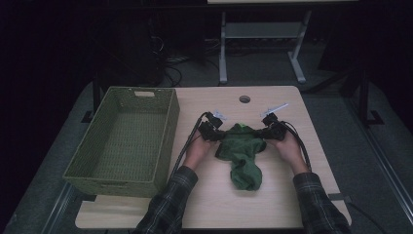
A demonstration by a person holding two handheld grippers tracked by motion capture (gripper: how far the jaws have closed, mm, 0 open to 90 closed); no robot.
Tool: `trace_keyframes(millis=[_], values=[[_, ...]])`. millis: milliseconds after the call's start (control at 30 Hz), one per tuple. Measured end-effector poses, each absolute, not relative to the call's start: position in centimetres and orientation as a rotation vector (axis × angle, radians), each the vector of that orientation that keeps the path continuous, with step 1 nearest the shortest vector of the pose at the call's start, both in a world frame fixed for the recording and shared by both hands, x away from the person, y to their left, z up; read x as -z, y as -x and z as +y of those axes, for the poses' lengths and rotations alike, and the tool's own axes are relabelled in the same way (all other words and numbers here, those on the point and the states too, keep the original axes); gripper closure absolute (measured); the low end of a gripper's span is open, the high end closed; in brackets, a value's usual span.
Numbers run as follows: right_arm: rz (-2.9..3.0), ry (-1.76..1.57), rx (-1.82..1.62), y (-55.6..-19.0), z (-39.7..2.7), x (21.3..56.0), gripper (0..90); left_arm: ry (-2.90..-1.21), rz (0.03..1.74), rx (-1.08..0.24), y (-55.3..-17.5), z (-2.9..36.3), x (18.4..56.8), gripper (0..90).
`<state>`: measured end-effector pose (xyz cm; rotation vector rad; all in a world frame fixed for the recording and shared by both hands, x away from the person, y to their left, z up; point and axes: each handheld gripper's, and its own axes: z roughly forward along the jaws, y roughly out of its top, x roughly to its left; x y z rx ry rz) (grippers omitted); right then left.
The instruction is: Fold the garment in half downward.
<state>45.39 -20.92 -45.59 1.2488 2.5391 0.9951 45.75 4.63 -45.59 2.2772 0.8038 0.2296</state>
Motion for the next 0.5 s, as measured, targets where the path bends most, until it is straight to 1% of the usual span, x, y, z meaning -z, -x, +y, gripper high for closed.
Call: trace_keyframes(millis=[267, 500], values=[[2.466, -1.247, -1.058, -45.2, -21.7, 42.8, 88.3, -2.187, 0.770, -0.284, -45.8, 4.7, 41.5, 87.0], [2.360, -1.227, -1.144, -45.4, -22.4, 39.0, 88.5, -2.128, 0.724, -0.366, -46.0, 4.3, 37.8, 86.0]])
